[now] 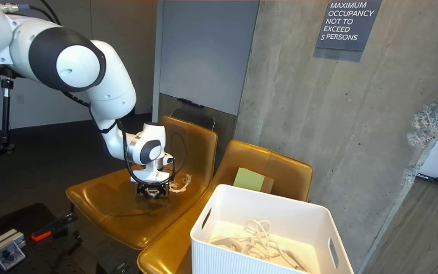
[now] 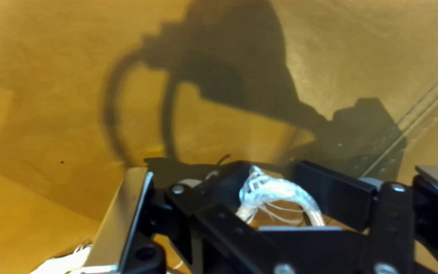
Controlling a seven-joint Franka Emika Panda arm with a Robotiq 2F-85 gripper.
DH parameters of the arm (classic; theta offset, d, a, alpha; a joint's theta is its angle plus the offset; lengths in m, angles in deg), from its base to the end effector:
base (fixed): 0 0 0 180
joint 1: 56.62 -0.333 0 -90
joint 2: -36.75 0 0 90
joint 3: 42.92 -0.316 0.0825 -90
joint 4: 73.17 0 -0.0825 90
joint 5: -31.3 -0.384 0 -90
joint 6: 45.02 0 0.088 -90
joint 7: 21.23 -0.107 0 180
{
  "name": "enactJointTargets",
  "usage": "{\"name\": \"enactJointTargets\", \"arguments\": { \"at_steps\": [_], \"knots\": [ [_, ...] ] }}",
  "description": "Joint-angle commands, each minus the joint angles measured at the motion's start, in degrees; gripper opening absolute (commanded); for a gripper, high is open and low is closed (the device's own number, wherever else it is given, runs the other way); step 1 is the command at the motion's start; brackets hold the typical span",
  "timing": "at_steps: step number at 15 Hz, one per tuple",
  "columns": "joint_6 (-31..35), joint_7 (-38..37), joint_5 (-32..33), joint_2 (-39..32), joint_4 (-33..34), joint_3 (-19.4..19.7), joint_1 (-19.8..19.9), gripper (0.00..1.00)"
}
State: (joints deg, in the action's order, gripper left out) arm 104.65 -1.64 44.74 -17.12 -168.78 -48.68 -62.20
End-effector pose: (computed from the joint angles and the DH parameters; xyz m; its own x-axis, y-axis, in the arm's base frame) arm 0.6461 0.1298 0.0597 0.7647 0.6444 -0.0038 0.6440 -0.7639 0.0404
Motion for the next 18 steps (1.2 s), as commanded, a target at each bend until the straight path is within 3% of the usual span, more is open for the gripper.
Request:
{"name": "enactJointTargets", "arguments": {
  "at_steps": [1, 3, 8, 14, 18],
  "knots": [
    [-1.86, -1.04, 0.21, -1.40, 3.44, 0.93, -0.46, 0.07],
    [-1.92, -1.79, 0.43, -0.17, 2.92, 1.47, -0.77, 0.00],
    [-1.34, -3.26, 0.64, 6.90, -0.47, 2.20, -0.57, 0.00],
    [-0.75, -5.19, 0.97, 22.17, -6.06, 3.71, -0.18, 0.00],
    [-1.13, -5.05, -0.83, 32.69, -8.98, 3.41, 2.11, 0.00]
  ]
}}
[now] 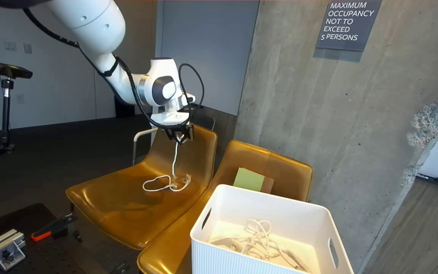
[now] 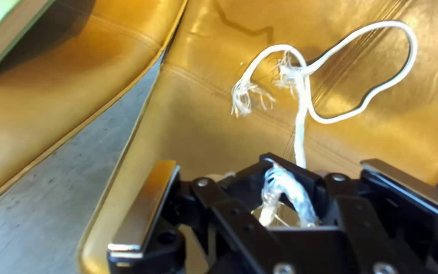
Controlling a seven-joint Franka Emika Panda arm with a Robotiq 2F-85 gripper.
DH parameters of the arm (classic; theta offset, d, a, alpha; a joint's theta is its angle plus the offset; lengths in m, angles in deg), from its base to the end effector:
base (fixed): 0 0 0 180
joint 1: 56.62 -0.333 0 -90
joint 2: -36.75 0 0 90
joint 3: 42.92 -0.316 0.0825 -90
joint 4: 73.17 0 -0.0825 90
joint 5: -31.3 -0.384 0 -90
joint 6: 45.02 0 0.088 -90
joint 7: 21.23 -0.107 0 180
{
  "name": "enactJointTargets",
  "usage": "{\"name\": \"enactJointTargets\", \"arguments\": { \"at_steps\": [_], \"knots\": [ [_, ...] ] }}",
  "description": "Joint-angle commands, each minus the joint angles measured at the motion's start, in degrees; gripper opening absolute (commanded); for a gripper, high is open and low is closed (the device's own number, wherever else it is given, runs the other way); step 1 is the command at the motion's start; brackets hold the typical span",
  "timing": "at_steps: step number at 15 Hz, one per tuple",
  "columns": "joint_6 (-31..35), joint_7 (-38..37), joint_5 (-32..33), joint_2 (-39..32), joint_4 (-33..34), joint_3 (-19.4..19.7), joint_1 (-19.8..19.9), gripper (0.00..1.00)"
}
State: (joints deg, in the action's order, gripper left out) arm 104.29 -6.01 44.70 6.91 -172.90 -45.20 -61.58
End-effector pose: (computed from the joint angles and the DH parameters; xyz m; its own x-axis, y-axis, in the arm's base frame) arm 0.6902 0.0893 0.3139 0.7953 0.5424 0.2707 0.4904 -0.8381 0.2388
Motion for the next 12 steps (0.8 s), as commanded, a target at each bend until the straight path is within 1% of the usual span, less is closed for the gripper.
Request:
{"name": "enactJointTargets", "arguments": {
  "at_steps": [1, 4, 6, 8, 10, 12],
  "knots": [
    [-1.02, -0.40, -1.61, 11.07, -5.24, -0.18, 2.44, 0.00],
    [-1.88, -0.17, -3.72, 17.85, -6.15, 0.53, 5.34, 0.00],
    [-3.55, 1.08, -6.22, 21.98, -6.69, 1.28, 7.84, 0.00],
    [-5.55, 2.87, -8.62, 25.22, -6.88, 2.99, 10.45, 0.00],
    [-7.69, 4.27, -9.55, 26.17, -6.38, 5.97, 13.06, 0.00],
    [-9.46, 6.66, -11.07, 24.65, -5.18, 9.03, 15.79, 0.00]
  ]
}}
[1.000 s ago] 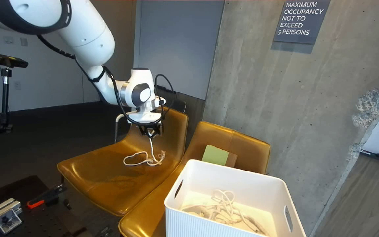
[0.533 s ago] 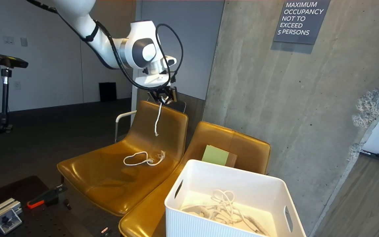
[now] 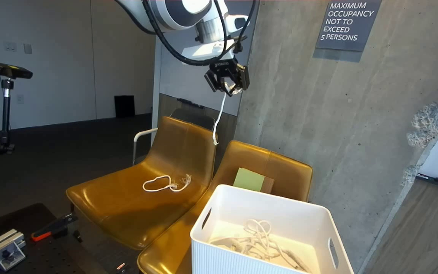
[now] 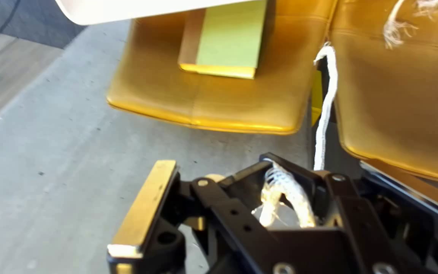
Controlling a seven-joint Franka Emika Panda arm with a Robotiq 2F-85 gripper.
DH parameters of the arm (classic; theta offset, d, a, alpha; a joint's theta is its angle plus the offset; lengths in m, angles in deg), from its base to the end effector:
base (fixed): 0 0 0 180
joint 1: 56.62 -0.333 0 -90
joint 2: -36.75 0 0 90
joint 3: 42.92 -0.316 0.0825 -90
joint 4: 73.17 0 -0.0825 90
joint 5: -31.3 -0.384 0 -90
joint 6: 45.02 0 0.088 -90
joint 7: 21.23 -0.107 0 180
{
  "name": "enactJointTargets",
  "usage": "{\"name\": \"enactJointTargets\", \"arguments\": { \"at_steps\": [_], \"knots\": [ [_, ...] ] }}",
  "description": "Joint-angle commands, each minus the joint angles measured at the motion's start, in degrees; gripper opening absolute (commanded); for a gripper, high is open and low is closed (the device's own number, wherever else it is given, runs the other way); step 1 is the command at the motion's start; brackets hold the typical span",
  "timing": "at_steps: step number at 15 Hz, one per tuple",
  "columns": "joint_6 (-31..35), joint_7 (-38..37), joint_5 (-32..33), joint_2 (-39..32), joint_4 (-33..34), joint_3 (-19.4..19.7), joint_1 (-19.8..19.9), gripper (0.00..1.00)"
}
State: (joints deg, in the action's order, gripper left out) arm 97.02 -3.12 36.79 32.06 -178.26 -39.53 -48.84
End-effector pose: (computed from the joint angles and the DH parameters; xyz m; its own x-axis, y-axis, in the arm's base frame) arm 0.6172 -0.1204 0.5454 0.8517 0.2228 0.4744 0.1094 -0.9608 0.2549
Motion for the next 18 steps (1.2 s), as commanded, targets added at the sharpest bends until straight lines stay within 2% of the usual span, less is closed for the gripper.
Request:
{"name": "enactJointTargets", "arguments": {
  "at_steps": [1, 3, 6, 7, 8, 11, 14, 18],
  "knots": [
    [-2.68, 5.17, -4.30, -2.12, 1.09, 4.61, 4.31, 0.00],
    [-3.50, 7.58, -6.97, -5.90, 3.17, 6.12, 6.46, 0.00],
    [-3.97, 8.89, -9.49, -11.54, 5.53, 6.31, 9.12, 0.00],
    [-4.41, 8.31, -9.37, -13.13, 6.30, 6.25, 9.75, 0.25],
    [-4.53, 8.00, -9.04, -14.49, 6.72, 6.10, 10.23, 0.26],
    [-3.10, 6.73, -7.53, -14.89, 4.03, 5.47, 9.98, 0.46],
    [2.53, 6.35, -4.55, -11.59, -5.79, 3.48, 6.41, 0.67],
    [10.10, 6.23, -1.77, -11.92, -13.25, -0.88, 0.93, 0.97]
  ]
}}
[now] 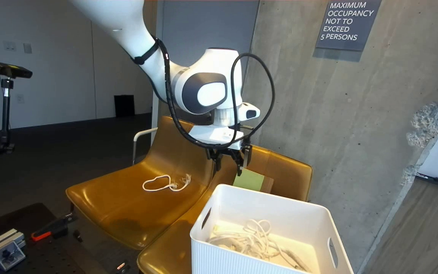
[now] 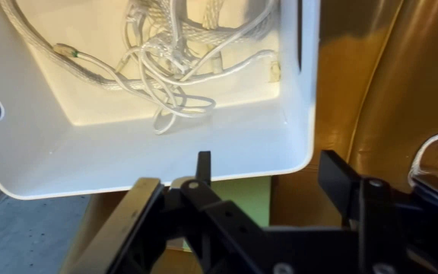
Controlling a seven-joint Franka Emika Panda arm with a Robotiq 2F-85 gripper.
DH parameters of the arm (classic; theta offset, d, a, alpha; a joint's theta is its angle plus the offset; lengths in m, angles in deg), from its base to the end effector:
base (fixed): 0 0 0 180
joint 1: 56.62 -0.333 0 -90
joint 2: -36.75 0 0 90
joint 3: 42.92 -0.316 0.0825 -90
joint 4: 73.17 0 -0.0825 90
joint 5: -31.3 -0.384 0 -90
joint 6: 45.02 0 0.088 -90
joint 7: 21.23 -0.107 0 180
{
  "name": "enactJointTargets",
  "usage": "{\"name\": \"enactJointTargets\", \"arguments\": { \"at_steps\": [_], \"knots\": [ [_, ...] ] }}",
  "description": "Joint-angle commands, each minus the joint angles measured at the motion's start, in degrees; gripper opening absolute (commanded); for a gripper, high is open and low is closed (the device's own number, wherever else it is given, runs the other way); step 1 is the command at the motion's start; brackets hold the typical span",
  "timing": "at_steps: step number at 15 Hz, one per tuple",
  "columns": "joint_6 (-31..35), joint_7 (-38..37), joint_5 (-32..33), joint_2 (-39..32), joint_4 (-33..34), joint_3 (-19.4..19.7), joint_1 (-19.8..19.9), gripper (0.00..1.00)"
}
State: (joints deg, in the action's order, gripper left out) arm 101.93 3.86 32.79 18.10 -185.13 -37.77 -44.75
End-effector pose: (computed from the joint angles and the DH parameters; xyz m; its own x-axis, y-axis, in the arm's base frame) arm 0.6120 -0.1835 0.3415 0.9547 0.1832 0.2344 0.1471 -0.9756 0.1633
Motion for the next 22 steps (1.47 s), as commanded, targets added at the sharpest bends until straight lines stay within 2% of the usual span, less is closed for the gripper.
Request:
{"name": "enactJointTargets", "arguments": {
  "at_steps": [1, 4, 8, 13, 17, 22],
  "knots": [
    [6.71, -1.50, 2.96, 1.83, -7.74, -3.74, -4.80, 1.00],
    [8.71, -3.00, 4.95, -0.77, -7.70, -6.70, -8.90, 1.00],
    [6.82, -4.95, 7.41, -7.56, -0.72, -8.88, -13.57, 1.00],
    [2.49, -5.36, 9.26, -20.80, 15.53, -9.16, -17.33, 1.00],
    [-2.83, -6.94, 10.12, -32.61, 28.30, -7.95, -19.35, 1.00],
    [-9.06, -4.75, 8.93, -44.70, 42.51, -9.01, -18.48, 1.00]
  ]
}}
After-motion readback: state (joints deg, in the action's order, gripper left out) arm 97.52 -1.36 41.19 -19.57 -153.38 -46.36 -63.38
